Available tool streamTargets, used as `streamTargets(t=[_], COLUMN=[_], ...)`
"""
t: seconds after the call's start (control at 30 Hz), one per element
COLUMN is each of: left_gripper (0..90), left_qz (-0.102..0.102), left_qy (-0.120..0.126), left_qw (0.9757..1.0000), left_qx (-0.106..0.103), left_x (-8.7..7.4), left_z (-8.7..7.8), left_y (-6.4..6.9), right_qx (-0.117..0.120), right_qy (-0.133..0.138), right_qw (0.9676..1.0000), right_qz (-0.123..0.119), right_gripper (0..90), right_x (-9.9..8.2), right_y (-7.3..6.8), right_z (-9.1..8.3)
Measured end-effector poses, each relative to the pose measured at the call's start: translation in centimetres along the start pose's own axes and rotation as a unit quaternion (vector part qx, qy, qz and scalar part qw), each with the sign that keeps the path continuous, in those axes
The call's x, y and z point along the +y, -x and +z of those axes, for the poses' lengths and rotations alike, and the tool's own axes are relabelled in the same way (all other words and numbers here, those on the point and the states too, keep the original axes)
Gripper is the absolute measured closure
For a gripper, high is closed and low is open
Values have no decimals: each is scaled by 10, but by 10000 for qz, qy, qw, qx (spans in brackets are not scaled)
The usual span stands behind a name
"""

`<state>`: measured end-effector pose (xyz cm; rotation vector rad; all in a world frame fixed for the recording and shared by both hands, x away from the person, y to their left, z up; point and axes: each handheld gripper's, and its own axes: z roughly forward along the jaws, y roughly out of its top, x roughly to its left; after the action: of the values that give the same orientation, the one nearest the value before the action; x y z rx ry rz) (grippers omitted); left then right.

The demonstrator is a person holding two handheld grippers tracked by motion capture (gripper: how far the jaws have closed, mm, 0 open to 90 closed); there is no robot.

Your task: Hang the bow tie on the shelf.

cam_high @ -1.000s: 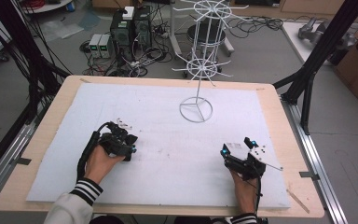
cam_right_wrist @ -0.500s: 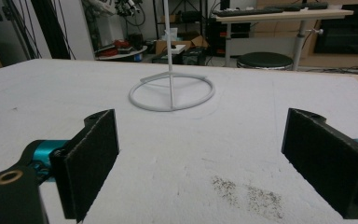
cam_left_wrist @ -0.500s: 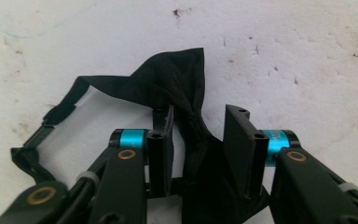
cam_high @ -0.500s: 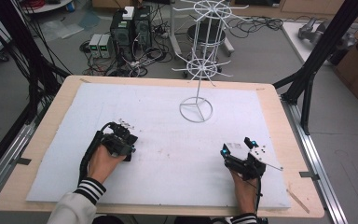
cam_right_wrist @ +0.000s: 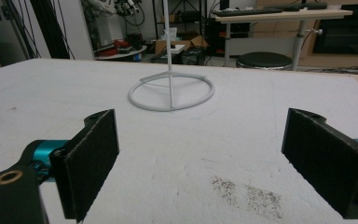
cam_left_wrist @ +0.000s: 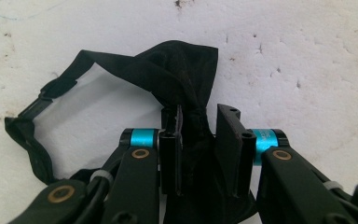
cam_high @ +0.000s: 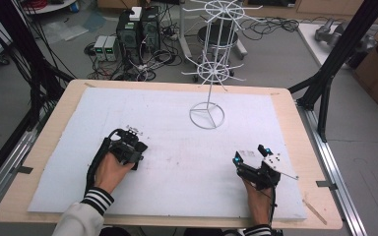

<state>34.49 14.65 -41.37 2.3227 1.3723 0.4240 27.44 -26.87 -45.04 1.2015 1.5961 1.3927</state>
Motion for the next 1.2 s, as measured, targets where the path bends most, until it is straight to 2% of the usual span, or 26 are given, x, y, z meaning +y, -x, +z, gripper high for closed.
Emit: streamTargets(t=[0.1, 0.23, 0.47, 0.57, 0.7, 0.8, 1.0, 1.03, 1.13, 1.2], left_gripper=[713, 753, 769, 772, 772, 772, 772, 773, 773, 773], left_qz=[-69, -50, -76, -73, -51, -14, -33, -34, -50, -27], left_qy=[-1, -23, 18, 83, 330, 575, 1010, 1147, 1408, 1664], left_qw=[10000, 10000, 9999, 9998, 9992, 9978, 9938, 9917, 9877, 9829], left_qx=[-23, -47, -76, -180, -240, -342, -472, -573, -681, -789], left_x=[0, 0, -1, -2, -2, -3, -3, -2, -1, 0], left_z=[2, 1, 0, -2, -6, -11, -20, -22, -27, -31], left_y=[0, 0, 0, -1, -3, -5, -9, -11, -12, -12], right_qx=[1, 0, -4, -3, -5, -6, -9, -8, -3, -8], right_qy=[2, -3, 0, 3, -1, -1, 0, -3, 4, 6], right_qw=[10000, 10000, 10000, 10000, 10000, 10000, 10000, 10000, 10000, 10000], right_qz=[4, 3, 0, 9, 7, 6, 8, 4, -15, -22], right_gripper=[100, 100, 100, 100, 100, 100, 100, 100, 100, 100], right_x=[0, 0, 0, 0, 0, 0, 0, 0, 0, 0], right_y=[0, 0, 0, 0, 0, 0, 0, 0, 0, 0], right_z=[0, 0, 0, 0, 0, 0, 0, 0, 0, 0])
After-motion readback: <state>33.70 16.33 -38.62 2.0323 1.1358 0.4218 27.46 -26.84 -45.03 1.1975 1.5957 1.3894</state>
